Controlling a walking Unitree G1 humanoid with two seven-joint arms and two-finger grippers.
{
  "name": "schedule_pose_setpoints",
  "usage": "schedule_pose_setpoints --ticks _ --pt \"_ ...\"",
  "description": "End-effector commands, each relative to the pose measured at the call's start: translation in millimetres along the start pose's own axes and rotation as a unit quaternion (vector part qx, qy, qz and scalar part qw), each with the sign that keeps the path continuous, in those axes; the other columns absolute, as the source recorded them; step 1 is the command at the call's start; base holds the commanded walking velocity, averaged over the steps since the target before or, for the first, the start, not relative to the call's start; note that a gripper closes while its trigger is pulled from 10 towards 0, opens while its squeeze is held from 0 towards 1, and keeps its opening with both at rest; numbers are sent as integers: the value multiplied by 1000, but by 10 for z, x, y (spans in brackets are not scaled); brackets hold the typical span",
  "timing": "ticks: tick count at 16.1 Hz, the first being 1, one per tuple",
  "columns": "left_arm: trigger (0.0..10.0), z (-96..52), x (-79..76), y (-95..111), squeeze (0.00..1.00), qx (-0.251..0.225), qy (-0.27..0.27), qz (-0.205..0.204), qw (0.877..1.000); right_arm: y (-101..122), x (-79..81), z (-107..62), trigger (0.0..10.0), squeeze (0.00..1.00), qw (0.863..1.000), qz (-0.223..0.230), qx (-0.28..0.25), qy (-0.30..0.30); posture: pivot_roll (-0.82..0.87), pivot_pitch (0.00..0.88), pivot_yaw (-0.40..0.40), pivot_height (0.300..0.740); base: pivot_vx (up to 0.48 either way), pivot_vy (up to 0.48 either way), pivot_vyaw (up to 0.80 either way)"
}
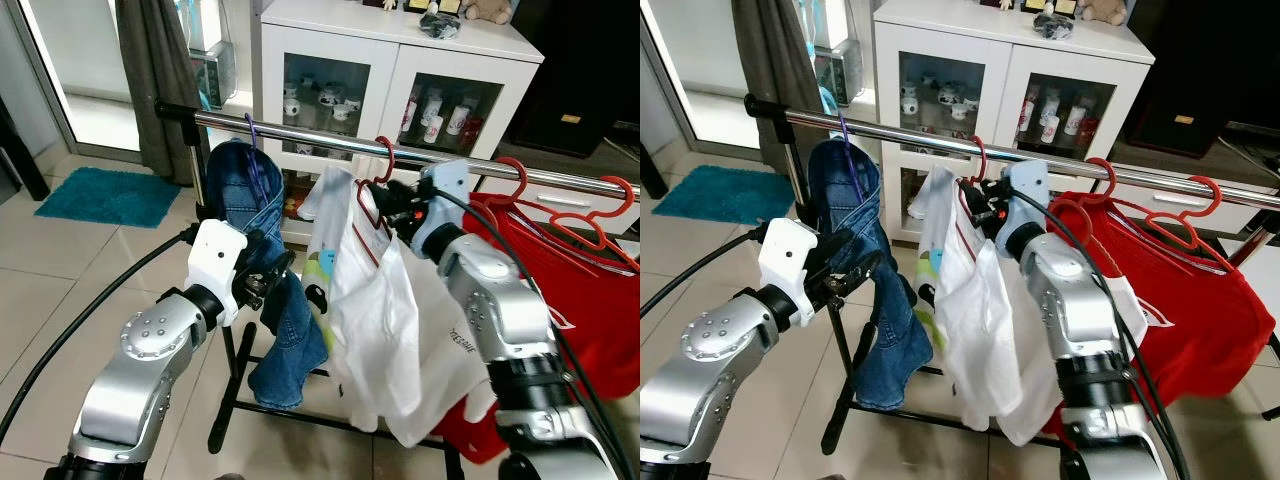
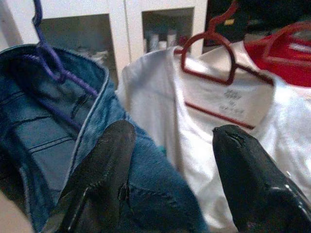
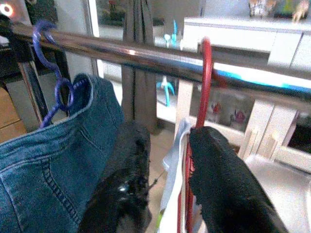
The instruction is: Hang hanger
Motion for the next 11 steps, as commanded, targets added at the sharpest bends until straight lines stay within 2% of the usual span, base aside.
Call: schedule_pose_setpoints --ticks 1,3,6,11 --pt "10000 24 -21 17 0 -1 3 9 1000 83 6 -63 10000 0 1000 -9 -18 10 8 0 -72 740 0 0 0" --pt "10000 14 -15 14 0 -1 18 2 1000 83 54 -149 10000 0 999 -15 -16 25 9 0 -75 740 0 -133 0" --pt "10000 8 -50 12 0 -4 21 2 1000 -59 68 -242 10000 0 1000 -18 2 9 15 0 -98 740 0 -274 0" --pt "10000 12 -65 53 0 -10 14 9 1000 -80 75 -279 10000 0 1000 -17 6 2 15 0 -95 740 0 -272 0"
Point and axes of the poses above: a point about 5 cm out from each wrist's last joint towards the gripper, its own z axis pointing out of the wrist towards the gripper, its own y axis along the axis of the wrist's last joint, x = y × z, the point moved 1 cm from there along z, pointing out of the wrist towards the gripper, and after that the axes turned 9 degrees about z, right-handed, at the moved point
